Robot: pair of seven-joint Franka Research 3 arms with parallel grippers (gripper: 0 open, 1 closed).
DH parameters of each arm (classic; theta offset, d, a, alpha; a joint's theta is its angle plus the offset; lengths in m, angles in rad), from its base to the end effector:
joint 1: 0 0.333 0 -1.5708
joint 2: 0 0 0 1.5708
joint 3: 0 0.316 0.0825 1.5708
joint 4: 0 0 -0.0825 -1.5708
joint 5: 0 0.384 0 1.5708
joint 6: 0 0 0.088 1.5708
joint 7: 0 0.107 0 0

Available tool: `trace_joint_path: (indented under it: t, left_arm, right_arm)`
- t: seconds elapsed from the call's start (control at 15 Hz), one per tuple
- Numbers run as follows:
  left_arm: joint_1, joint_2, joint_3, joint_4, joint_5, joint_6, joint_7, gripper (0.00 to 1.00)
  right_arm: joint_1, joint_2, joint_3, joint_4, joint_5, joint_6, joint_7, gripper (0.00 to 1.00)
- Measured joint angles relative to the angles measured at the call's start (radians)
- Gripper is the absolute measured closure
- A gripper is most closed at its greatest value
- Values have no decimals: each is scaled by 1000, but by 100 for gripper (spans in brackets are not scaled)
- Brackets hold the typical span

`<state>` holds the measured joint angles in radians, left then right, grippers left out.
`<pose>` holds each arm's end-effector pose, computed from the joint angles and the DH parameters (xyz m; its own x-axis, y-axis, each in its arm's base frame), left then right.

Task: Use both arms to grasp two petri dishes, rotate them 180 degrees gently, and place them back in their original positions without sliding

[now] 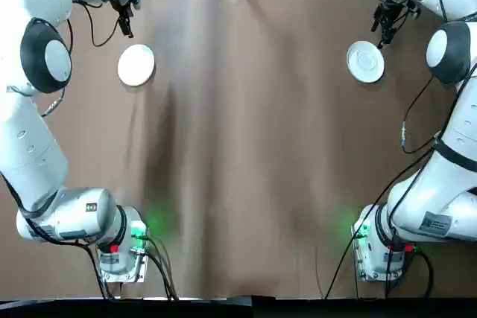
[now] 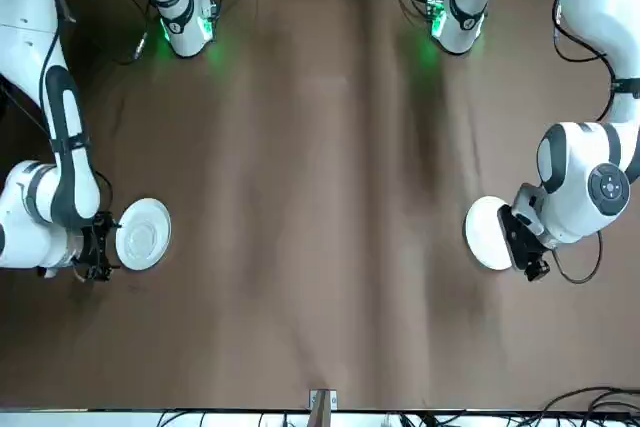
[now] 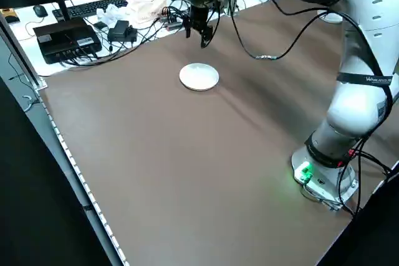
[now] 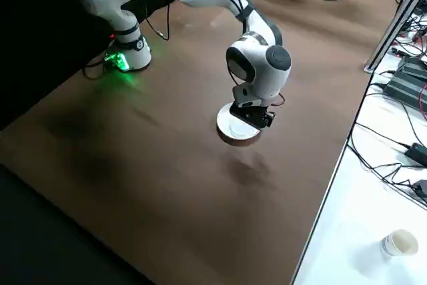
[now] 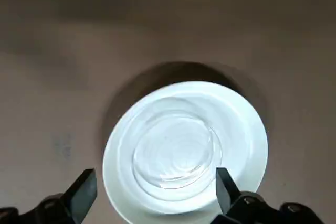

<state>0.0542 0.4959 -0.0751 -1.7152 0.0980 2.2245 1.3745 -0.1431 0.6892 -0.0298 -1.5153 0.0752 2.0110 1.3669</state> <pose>0.6697 -0.0059 0.3034 0.1257 -0.9913 -0.0393 -0.9919 -0.1249 -0.0225 0.6798 -0.1112 0.2418 -0.0099 -0.9968 -0.0798 -0.9837 -0.0046 0.1800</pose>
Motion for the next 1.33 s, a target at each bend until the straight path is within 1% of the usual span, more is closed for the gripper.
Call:
trace_joint_path:
  t: [0.07, 0.13, 0.27, 0.33, 0.4, 0.53, 0.6, 0.67, 0.87, 0.93, 1.0, 1.07, 1.13, 1.2, 1.27, 1.33]
  left_arm:
    - [-1, 18, -6, -1, 0, 5, 8, 0]
    - [-3, 37, -11, -1, 0, 16, 13, 0]
    - [-6, 73, -17, -1, 0, 30, 43, 0]
    - [-6, 89, -17, -1, 0, 32, 65, 0]
    - [-4, 102, -17, -1, 0, 41, 93, 0]
    - [11, 116, -17, -1, 0, 59, 158, 1]
    - [24, 119, -19, -1, 0, 62, 191, 4]
    - [41, 122, -24, -2, 0, 71, 223, 5]
    - [76, 129, -42, -12, 0, 111, 267, 5]
    - [77, 131, -43, -17, 0, 121, 269, 11]
    - [77, 133, -44, -20, 0, 128, 270, 21]
    - [77, 135, -45, -21, 0, 131, 270, 31]
    - [77, 135, -45, -22, 0, 132, 270, 35]
    - [78, 135, -45, -23, 0, 134, 270, 36]
    - [80, 135, -45, -25, 0, 139, 270, 49]
    - [82, 135, -45, -29, 0, 148, 270, 53]
  right_arm:
    - [3, 0, 0, -5, 0, 3, 17, 2]
    - [7, 0, 1, -8, 1, 8, 33, 11]
    - [15, 0, 3, -13, 3, 14, 48, 33]
    - [17, 0, 3, -18, 4, 22, 54, 38]
    - [17, 0, 3, -29, 4, 48, 56, 38]
    - [18, 1, 3, -59, 6, 110, 57, 47]
    - [18, 3, 3, -72, 6, 126, 57, 47]
    - [18, 5, 4, -82, 6, 135, 57, 51]
    - [21, 11, 6, -90, 7, 140, 57, 53]
    - [24, 12, 7, -91, 9, 141, 58, 58]
    - [28, 13, 7, -91, 13, 142, 58, 61]
    - [30, 14, 7, -91, 16, 151, 58, 61]
    - [31, 15, 7, -91, 17, 166, 58, 61]
    - [31, 16, 7, -91, 18, 179, 58, 61]
    - [31, 18, 7, -92, 18, 193, 58, 61]
    - [31, 21, 6, -92, 18, 209, 58, 61]
